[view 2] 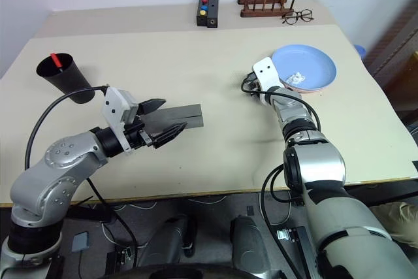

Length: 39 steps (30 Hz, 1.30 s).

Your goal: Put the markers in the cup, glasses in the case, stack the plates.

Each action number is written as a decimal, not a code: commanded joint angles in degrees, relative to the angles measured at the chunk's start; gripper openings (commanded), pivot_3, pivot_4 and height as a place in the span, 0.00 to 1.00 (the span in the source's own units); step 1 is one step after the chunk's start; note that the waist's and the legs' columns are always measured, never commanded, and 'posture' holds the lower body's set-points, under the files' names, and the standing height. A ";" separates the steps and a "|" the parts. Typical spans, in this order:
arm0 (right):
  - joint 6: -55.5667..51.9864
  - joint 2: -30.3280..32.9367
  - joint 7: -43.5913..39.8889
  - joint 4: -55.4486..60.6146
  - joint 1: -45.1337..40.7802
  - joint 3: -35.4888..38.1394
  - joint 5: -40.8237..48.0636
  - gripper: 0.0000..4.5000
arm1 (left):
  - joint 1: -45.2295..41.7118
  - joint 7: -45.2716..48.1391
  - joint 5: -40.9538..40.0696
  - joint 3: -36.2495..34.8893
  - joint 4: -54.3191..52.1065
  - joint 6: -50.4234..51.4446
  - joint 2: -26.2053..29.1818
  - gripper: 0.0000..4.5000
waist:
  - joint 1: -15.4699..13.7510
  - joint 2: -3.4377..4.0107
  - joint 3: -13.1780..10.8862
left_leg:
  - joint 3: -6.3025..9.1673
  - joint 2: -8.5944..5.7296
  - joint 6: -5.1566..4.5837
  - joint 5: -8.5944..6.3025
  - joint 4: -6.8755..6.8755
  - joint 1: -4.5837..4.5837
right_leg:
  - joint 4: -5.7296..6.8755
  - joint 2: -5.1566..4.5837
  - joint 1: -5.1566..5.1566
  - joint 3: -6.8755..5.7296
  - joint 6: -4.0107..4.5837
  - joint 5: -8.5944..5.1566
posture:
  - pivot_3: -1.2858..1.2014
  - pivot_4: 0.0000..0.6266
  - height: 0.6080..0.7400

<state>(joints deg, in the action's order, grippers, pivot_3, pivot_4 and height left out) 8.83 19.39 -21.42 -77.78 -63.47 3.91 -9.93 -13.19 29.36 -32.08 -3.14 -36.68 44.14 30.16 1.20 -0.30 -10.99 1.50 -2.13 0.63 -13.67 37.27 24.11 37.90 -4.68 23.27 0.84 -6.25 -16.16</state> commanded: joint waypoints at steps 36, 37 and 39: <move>5.29 15.79 -1.67 2.92 -4.98 4.59 4.03 0.77 | -3.99 2.11 8.28 5.06 9.76 -16.53 -5.20 1.00 | -0.08 0.01 -0.01 | -0.06 0.01 -0.08 -0.04 -0.04 0.00 | -0.07 0.00 -0.01 0.03 0.00 0.00 | 0.52 0.24 1.00; 5.38 15.79 -3.57 3.20 -5.05 5.30 5.06 0.77 | -3.53 2.33 7.93 4.66 10.05 -17.65 -5.90 1.00 | -0.09 0.01 -0.01 | -0.07 0.01 -0.08 -0.04 -0.05 0.00 | -0.08 0.00 -0.01 0.03 0.00 0.00 | 0.52 0.24 1.00; 4.97 15.69 -15.99 5.41 -4.00 5.89 8.08 0.77 | -1.40 5.11 6.53 3.61 9.55 -17.51 -4.02 1.00 | -0.10 0.01 -0.01 | -0.07 0.01 -0.10 -0.05 -0.04 0.01 | -0.10 0.00 -0.02 0.03 0.00 0.00 | 0.52 0.24 1.00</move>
<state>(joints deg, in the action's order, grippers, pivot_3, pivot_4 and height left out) 12.89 34.04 -28.70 -76.22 -67.35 8.66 -4.91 -15.61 32.42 -24.46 2.43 -25.86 27.92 24.72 1.09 -0.29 -11.00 1.43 -2.11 0.47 -13.75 37.22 24.12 37.80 -4.68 23.25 0.87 -6.25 -16.16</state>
